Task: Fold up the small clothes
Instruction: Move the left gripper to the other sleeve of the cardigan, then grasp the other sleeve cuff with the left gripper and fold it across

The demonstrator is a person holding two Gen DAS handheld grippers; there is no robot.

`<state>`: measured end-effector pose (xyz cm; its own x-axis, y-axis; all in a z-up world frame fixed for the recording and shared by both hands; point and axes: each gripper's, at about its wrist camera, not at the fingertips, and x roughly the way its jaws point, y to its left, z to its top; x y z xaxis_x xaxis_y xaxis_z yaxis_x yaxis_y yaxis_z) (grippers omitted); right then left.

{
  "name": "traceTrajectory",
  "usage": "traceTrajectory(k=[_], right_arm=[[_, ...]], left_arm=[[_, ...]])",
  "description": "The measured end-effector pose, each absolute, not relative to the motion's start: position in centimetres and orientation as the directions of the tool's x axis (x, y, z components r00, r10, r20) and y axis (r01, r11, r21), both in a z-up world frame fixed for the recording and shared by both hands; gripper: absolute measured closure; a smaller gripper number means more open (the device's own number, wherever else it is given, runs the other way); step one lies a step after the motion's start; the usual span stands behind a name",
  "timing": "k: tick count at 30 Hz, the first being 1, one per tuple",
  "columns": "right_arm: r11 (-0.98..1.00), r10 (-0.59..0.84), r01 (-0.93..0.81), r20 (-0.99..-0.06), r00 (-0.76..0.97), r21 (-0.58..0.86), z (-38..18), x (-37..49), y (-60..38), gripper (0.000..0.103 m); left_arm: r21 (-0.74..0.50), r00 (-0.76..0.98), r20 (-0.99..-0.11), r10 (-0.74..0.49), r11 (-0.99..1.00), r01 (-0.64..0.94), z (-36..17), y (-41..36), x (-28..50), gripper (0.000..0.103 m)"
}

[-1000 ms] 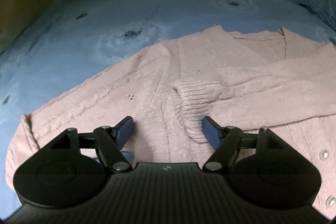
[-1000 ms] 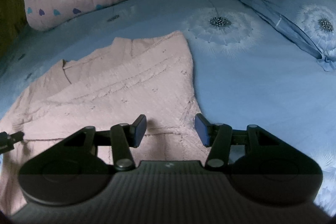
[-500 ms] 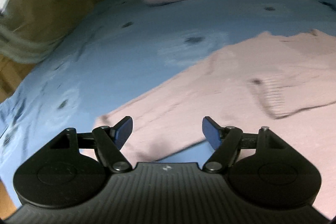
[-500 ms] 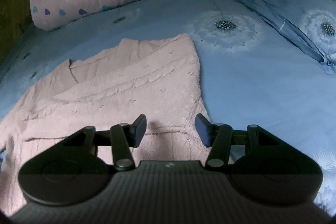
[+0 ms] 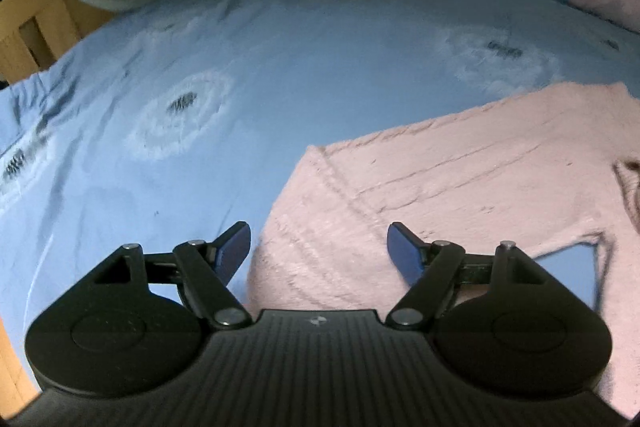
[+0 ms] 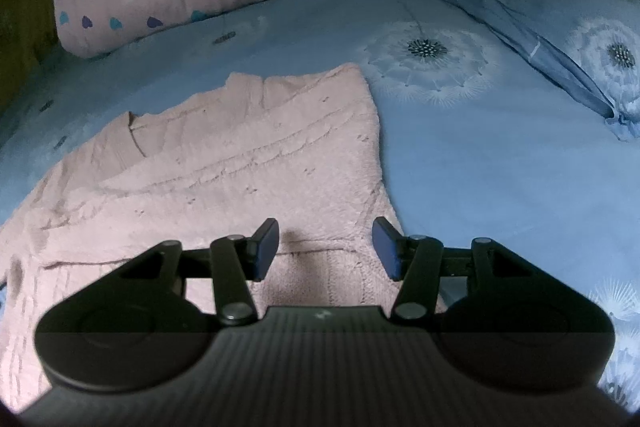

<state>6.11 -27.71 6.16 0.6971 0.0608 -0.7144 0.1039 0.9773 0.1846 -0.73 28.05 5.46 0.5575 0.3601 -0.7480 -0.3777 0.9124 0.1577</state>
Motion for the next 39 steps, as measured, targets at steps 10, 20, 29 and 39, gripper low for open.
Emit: traceTrajectory(k=[10, 20, 29, 39], right_arm=[[0.98, 0.047, 0.105, -0.709, 0.704, 0.168, 6.1, 5.9, -27.3, 0.047], [0.982, 0.036, 0.109, -0.71, 0.704, 0.157, 5.9, 5.9, -27.0, 0.047], [0.98, 0.041, 0.11, -0.708, 0.705, 0.166, 6.0, 6.0, -27.1, 0.047], [0.976, 0.058, 0.108, -0.702, 0.709, 0.19, 6.3, 5.9, -27.4, 0.047]], left_arm=[[0.122, 0.548, -0.767, 0.334, 0.914, -0.386, 3.6, 30.1, 0.6, 0.003], [0.002, 0.576, -0.78, 0.245, 0.921, -0.389, 2.4, 32.3, 0.5, 0.0], [-0.008, 0.585, -0.775, 0.24, 0.921, -0.389, 2.3, 32.2, 0.5, 0.0], [-0.043, 0.625, -0.759, 0.181, 0.945, -0.325, 4.2, 29.8, 0.0, 0.075]])
